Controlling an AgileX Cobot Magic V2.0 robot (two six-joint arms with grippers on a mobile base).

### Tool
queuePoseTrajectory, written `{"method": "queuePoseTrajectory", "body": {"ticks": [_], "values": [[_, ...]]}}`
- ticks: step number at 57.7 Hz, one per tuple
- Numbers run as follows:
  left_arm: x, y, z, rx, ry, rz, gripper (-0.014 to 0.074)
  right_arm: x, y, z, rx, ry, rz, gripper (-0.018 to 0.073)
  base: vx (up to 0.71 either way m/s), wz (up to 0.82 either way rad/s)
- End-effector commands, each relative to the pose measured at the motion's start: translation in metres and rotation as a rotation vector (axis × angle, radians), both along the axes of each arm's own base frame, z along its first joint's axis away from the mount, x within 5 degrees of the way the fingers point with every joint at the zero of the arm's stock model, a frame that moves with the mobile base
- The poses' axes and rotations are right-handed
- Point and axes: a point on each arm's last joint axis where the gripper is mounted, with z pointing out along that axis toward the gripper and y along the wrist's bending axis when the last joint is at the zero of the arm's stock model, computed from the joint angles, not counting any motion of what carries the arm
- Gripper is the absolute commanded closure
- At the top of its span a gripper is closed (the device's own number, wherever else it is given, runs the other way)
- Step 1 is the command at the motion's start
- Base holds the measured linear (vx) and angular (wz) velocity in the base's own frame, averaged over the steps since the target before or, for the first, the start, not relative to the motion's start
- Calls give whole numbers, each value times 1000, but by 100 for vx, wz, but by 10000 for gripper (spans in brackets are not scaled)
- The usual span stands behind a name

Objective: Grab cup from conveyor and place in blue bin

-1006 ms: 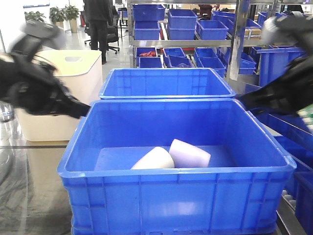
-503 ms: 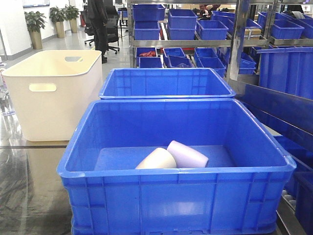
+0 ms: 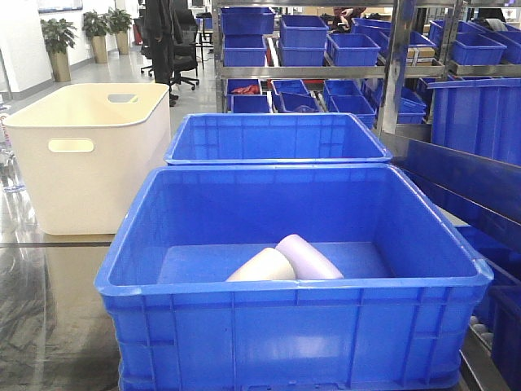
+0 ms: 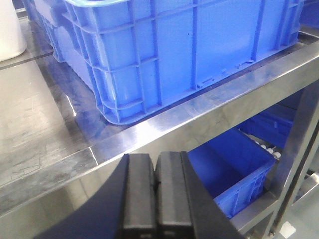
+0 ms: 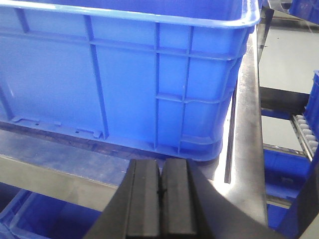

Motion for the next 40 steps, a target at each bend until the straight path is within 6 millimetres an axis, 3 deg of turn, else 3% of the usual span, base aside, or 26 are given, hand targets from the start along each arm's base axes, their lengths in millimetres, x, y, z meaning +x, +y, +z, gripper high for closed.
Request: {"method": "queuePoseTrajectory", "body": {"ticks": [1, 40], "values": [[2, 0, 14, -53, -66, 17, 599, 2, 0, 17, 27, -107, -2, 569, 0, 0], [7, 7, 10, -2, -142, 93, 599, 2, 0, 17, 27, -107, -2, 569, 0, 0]]}}
